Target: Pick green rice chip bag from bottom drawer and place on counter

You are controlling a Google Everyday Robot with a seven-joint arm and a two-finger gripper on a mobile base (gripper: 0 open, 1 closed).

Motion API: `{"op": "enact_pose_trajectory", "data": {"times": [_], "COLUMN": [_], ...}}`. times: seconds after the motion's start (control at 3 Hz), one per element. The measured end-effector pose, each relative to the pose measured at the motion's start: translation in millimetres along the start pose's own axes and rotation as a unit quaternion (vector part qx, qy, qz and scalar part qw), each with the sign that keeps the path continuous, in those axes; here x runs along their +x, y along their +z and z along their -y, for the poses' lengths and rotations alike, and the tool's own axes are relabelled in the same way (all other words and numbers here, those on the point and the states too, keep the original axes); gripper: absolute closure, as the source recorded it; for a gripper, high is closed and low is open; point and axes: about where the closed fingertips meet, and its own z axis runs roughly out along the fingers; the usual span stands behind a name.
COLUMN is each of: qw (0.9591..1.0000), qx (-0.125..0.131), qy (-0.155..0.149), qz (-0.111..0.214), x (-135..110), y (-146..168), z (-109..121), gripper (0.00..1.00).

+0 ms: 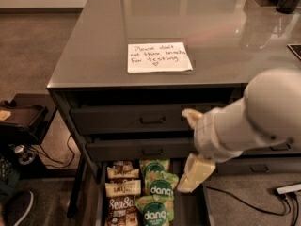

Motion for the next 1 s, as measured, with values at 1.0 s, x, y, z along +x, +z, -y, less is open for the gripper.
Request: {"op": "enact_pose_trajectory", "data": {"times": [1.0], "qw": [0.9991], "qx": [-0.040], "qy": [-0.005], "qz": [-0.016], "x": [17], "y": [94], "z": [-37], "gripper": [0.00]}}
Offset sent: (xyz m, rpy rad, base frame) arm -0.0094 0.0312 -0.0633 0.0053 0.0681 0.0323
